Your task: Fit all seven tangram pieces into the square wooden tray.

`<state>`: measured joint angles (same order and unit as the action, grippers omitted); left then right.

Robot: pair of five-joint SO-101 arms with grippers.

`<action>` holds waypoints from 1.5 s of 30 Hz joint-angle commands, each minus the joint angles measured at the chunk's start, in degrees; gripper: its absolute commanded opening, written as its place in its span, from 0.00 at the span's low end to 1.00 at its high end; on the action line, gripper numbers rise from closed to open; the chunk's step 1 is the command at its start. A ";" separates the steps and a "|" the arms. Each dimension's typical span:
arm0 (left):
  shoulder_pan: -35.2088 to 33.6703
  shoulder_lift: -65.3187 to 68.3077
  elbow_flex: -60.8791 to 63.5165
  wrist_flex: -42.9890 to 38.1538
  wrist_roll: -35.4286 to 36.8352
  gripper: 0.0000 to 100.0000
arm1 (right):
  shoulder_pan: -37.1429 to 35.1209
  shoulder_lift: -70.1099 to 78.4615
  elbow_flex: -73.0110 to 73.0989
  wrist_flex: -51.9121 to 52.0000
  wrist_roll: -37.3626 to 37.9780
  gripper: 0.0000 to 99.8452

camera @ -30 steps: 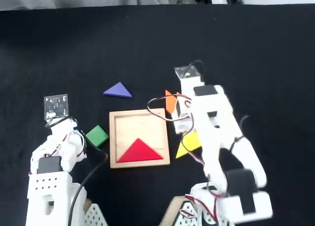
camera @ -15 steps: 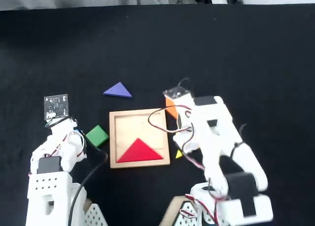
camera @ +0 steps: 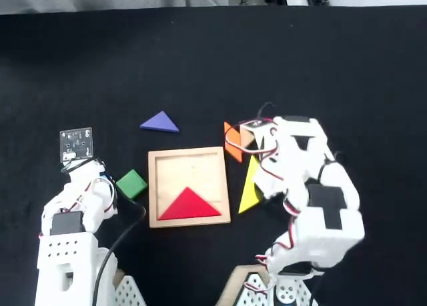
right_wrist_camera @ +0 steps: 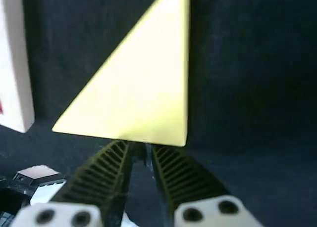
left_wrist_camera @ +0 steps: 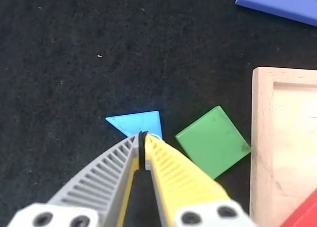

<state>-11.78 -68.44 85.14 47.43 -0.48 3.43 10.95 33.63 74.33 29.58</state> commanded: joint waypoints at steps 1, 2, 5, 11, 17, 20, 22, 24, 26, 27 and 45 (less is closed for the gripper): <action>0.84 -0.53 -0.22 -0.97 0.18 0.03 | 0.79 4.35 -8.92 -1.58 -1.05 0.01; 0.84 -0.53 -0.22 -0.97 0.18 0.03 | 0.88 4.97 -10.59 -1.58 -2.29 0.01; 0.84 -0.53 -0.13 -0.97 0.18 0.03 | 0.88 5.41 -14.55 -0.44 -3.78 0.01; 0.84 -0.53 -0.13 -0.97 0.18 0.03 | 1.23 5.85 -22.46 1.58 -4.04 0.01; 0.84 -0.53 -0.13 -0.97 0.18 0.03 | 0.97 5.93 -24.75 0.53 -9.67 0.01; 0.84 -0.53 -0.13 -0.97 0.18 0.03 | 0.35 5.41 -24.57 0.53 -12.48 0.01; 0.84 -0.53 -0.13 -0.97 0.18 0.03 | 0.53 4.35 -24.92 2.46 -17.67 0.01; 0.84 -0.53 -0.13 -0.97 0.18 0.03 | 0.44 1.63 -24.57 4.40 -22.86 0.01; 0.84 -0.53 -0.13 -0.97 0.18 0.03 | 0.09 -2.24 -22.64 4.84 -27.60 0.01; 0.84 -0.53 -0.13 -0.97 0.18 0.03 | -0.09 -4.35 -20.79 4.04 -29.89 0.01; 0.92 -0.53 0.04 -1.93 0.35 0.03 | -15.56 -17.89 3.03 -16.70 -45.10 0.25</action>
<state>-11.43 -68.44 85.14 47.43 -0.48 -11.08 -3.91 37.14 58.68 -14.20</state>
